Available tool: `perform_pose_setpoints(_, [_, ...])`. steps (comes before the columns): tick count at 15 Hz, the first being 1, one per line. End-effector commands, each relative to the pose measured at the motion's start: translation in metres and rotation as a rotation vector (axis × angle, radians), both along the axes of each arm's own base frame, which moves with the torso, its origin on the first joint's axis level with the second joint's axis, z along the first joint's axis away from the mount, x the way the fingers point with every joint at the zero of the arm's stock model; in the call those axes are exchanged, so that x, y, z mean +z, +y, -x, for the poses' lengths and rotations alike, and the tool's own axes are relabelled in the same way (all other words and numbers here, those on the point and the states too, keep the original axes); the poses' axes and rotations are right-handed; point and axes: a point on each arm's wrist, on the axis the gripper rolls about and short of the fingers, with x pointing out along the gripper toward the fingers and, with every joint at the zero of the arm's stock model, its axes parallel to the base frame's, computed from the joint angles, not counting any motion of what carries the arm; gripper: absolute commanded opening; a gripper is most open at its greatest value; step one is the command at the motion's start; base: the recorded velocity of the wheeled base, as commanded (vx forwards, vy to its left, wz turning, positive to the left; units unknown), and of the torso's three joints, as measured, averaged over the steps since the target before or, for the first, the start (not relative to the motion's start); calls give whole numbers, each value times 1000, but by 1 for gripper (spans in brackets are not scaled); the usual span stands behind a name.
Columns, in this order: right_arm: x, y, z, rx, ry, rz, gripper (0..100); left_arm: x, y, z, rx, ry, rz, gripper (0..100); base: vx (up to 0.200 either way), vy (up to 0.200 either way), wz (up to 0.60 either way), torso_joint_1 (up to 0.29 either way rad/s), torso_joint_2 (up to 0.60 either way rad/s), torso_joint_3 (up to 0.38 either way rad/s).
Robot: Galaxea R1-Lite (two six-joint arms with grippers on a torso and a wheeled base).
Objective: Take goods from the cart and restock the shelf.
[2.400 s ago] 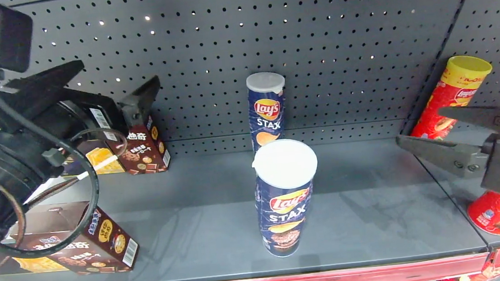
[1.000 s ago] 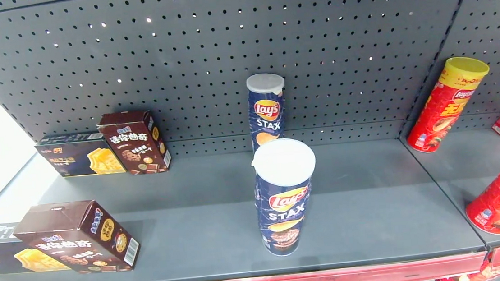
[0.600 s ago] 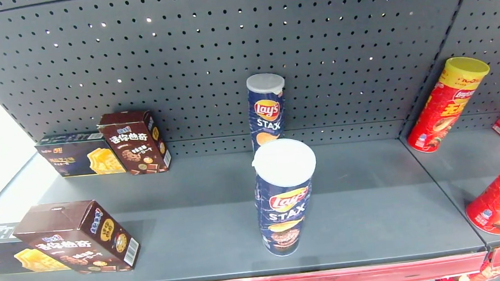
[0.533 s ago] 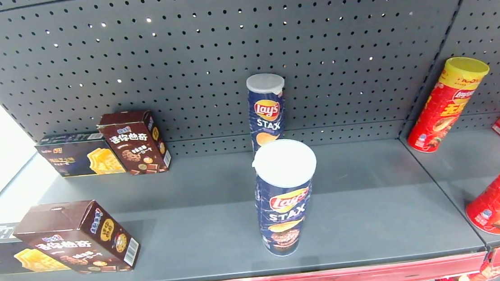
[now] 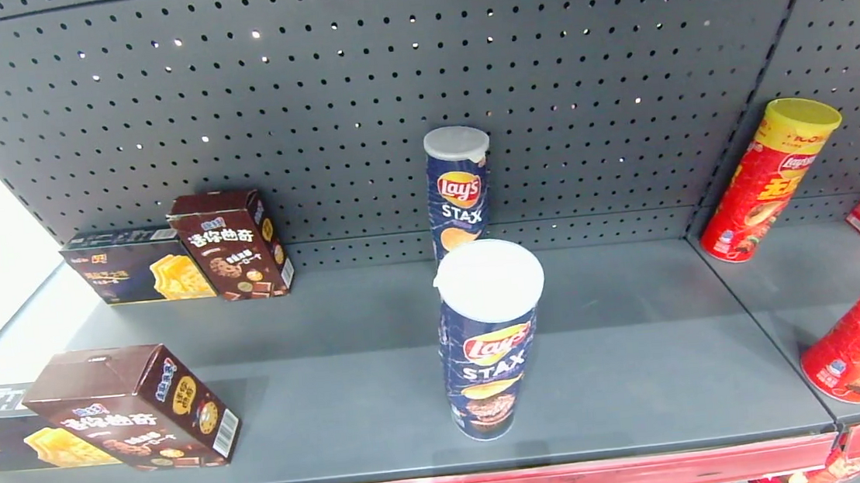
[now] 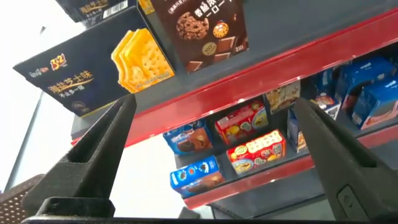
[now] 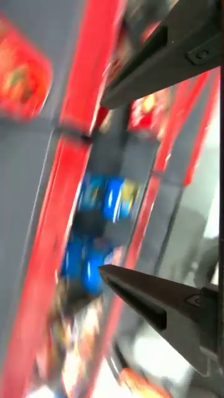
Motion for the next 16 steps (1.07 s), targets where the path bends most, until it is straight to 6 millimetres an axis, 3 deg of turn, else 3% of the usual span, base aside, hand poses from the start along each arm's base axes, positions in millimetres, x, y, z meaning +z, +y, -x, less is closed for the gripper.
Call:
perform_pose_setpoints(1, [-1, 1, 4, -280, -34, -9, 100, -2, 0, -1, 2, 8, 4, 100, 0, 0, 0, 0, 0, 0])
perform_pose_setpoints(3, [-3, 3, 13, -421, -141, -57, 100, -2, 0, -1, 2, 9, 7, 100, 0, 0, 0, 0, 0, 0])
perform_pose_setpoints(5, [-3, 4, 14, -343, -158, -93, 100, -3, 0, -1, 3, 13, 20, 100, 0, 0, 0, 0, 0, 0])
perform_pose_setpoints(6, [-11, 5, 13, -179, -152, -82, 100, -3, 0, -1, 4, 15, 33, 100, 0, 0, 0, 0, 0, 0])
perform_pose_setpoints(13, [-12, 5, 16, -232, -196, -107, 100, -2, -2, -2, 64, 39, 43, 100, 0, 0, 0, 0, 0, 0])
perform_pose_setpoints(16, [-12, 5, 16, -232, -196, -107, 100, 0, -9, -8, 381, 124, 11, 100, 0, 0, 0, 0, 0, 0])
